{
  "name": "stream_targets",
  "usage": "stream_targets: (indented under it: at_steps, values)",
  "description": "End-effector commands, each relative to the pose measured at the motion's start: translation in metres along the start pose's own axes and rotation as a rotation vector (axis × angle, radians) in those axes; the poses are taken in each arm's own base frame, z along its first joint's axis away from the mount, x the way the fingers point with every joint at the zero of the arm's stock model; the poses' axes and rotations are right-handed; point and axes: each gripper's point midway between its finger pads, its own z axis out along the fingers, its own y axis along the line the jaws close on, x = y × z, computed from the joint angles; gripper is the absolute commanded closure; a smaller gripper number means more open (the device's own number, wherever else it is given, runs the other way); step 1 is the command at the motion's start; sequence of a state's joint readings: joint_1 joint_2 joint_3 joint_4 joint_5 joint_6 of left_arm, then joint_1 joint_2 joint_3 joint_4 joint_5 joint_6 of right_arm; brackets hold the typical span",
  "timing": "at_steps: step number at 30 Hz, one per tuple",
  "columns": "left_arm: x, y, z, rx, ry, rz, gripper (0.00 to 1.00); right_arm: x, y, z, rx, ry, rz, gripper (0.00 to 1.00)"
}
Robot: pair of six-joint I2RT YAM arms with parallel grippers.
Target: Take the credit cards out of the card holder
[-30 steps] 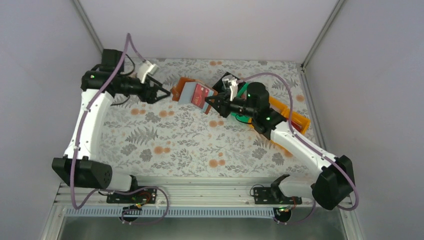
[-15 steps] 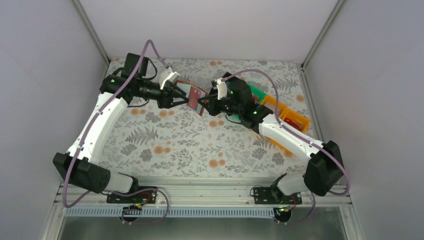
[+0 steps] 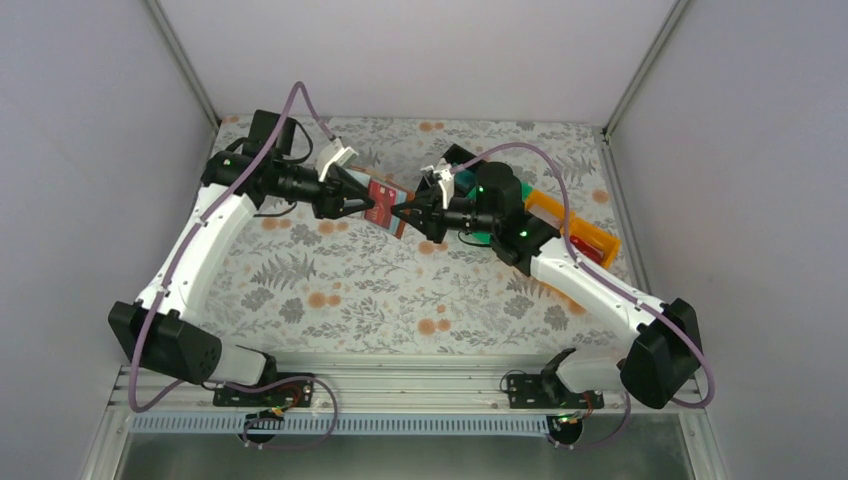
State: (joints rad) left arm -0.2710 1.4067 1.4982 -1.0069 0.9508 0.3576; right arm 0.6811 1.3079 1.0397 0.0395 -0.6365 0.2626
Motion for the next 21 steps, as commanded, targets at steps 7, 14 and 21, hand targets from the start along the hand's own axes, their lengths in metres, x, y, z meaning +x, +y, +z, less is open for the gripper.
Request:
stream_targets:
  at_steps: [7,14,21]
  values:
    - [-0.014,-0.035,-0.01,0.139,-0.072,0.114,0.6,-0.017,0.067,-0.014,-0.304,-0.054,-0.21,0.96]
    - [-0.02,-0.08,-0.012,0.318,-0.106,0.191,0.8,-0.02,0.059,-0.008,-0.275,-0.053,-0.189,0.96]
    - [-0.018,-0.097,-0.02,0.369,-0.113,0.23,0.98,-0.021,0.054,-0.009,-0.229,-0.058,-0.187,0.94]
